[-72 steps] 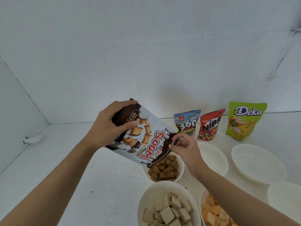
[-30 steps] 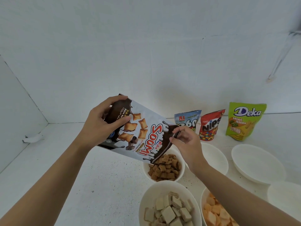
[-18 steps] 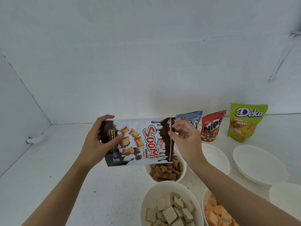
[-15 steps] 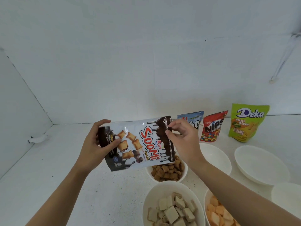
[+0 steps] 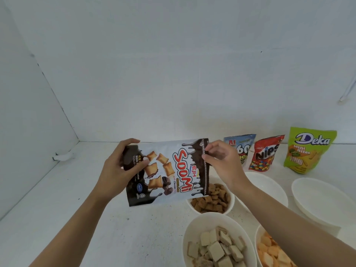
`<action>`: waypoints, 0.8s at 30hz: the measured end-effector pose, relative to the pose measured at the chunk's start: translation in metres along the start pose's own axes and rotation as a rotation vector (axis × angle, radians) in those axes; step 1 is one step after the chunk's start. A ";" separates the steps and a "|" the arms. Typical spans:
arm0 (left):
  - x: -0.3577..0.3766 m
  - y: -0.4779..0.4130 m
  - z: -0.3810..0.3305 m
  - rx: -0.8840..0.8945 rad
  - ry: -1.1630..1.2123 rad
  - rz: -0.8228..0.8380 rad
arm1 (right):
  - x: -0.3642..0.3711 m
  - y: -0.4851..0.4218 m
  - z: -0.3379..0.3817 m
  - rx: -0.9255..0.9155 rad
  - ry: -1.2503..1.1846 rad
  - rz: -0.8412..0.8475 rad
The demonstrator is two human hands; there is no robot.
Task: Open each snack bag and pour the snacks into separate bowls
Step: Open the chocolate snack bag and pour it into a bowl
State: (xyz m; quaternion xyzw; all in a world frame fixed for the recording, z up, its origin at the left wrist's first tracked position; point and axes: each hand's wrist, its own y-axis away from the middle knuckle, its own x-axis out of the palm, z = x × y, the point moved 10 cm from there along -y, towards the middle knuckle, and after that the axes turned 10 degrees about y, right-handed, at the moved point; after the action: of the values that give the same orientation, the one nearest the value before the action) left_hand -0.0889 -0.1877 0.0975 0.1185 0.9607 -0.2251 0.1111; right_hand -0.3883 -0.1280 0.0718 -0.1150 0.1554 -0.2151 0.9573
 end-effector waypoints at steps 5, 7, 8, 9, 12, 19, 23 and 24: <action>0.027 -0.001 -0.011 -0.017 0.163 0.049 | -0.009 0.007 -0.046 0.239 -0.230 -0.092; 0.035 0.001 -0.007 -0.037 0.206 0.086 | -0.015 0.008 -0.056 0.309 -0.317 -0.132; 0.036 0.001 -0.004 -0.036 0.198 0.096 | -0.018 0.009 -0.062 0.343 -0.369 -0.148; 0.036 0.003 0.000 -0.042 0.188 0.096 | -0.022 0.009 -0.067 0.373 -0.413 -0.167; 0.038 0.005 0.013 -0.095 0.238 0.050 | -0.032 0.012 -0.076 0.415 -0.484 -0.195; 0.054 -0.012 -0.014 0.062 0.109 -0.034 | -0.039 0.017 -0.074 0.347 -0.390 -0.139; 0.044 -0.036 -0.054 0.188 0.064 -0.065 | -0.051 0.003 -0.048 0.217 -0.348 -0.134; 0.046 -0.038 -0.060 0.212 0.029 -0.047 | -0.053 0.002 -0.047 0.210 -0.332 -0.144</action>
State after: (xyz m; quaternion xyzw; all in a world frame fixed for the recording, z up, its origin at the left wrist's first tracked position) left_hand -0.1530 -0.1845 0.1531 0.1102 0.9355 -0.3263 0.0789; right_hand -0.4493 -0.1094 0.0407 -0.0592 -0.0363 -0.2759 0.9587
